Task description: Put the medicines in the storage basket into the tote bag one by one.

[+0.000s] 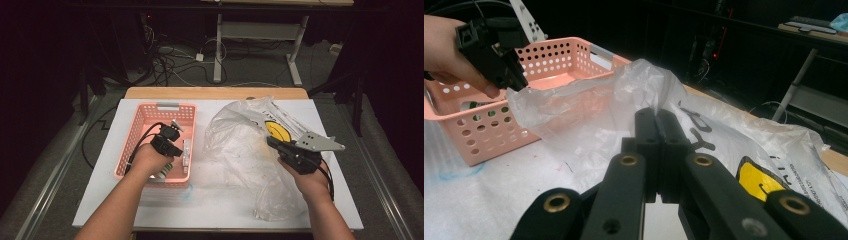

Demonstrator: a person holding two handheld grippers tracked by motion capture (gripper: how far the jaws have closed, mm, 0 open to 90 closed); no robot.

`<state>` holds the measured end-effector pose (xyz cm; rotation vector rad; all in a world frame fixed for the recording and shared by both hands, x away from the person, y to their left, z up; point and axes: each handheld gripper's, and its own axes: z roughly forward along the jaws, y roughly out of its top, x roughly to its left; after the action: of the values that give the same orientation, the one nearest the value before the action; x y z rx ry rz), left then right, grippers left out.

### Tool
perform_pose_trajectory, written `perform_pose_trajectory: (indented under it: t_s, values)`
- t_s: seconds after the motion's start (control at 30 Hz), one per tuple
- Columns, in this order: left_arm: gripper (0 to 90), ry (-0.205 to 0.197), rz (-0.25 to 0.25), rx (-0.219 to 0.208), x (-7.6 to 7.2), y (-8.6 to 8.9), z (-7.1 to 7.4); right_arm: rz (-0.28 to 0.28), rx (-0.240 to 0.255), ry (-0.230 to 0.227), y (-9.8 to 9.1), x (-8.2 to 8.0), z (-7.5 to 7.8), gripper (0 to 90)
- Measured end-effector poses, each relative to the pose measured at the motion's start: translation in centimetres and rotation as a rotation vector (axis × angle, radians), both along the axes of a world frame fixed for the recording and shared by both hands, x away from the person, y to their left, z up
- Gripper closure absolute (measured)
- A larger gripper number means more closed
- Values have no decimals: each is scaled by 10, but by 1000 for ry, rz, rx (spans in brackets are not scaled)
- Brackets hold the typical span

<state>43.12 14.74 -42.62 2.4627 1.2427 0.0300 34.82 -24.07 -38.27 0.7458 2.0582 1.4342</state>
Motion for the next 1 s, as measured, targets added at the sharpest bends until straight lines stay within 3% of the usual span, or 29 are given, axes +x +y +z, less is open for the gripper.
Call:
perform_pose_trajectory:
  t_s: [0.07,0.13,0.3,0.37,0.47,0.6,0.7,0.77,0.87,0.93,1.0]
  values:
    - [880,12,18,-66,-1,1,2,-1,0,3,0,0,0,900]
    - [881,50,15,-130,0,2,2,1,-2,2,1,0,0,900]
    - [881,110,-25,-116,0,-3,-3,3,-4,-1,0,-1,0,900]
    - [881,117,-32,-134,1,-4,-3,4,-1,-1,0,0,0,900]
    - [881,127,-47,-106,2,-8,-7,0,-1,4,0,0,0,900]
    - [882,129,-49,-116,3,-7,-9,0,-5,6,1,0,-1,900]
    - [883,107,-65,-84,1,-10,-8,1,-7,5,2,0,-1,900]
    - [884,80,-86,-33,-1,-15,-7,1,-8,9,2,0,-2,900]
    - [885,69,-94,-7,-2,-17,-6,3,-13,7,3,0,-2,900]
    - [886,29,-88,75,-3,-18,-6,3,-13,7,4,0,-2,900]
    - [887,37,-86,153,-2,-17,-10,5,-11,8,4,-1,-2,900]
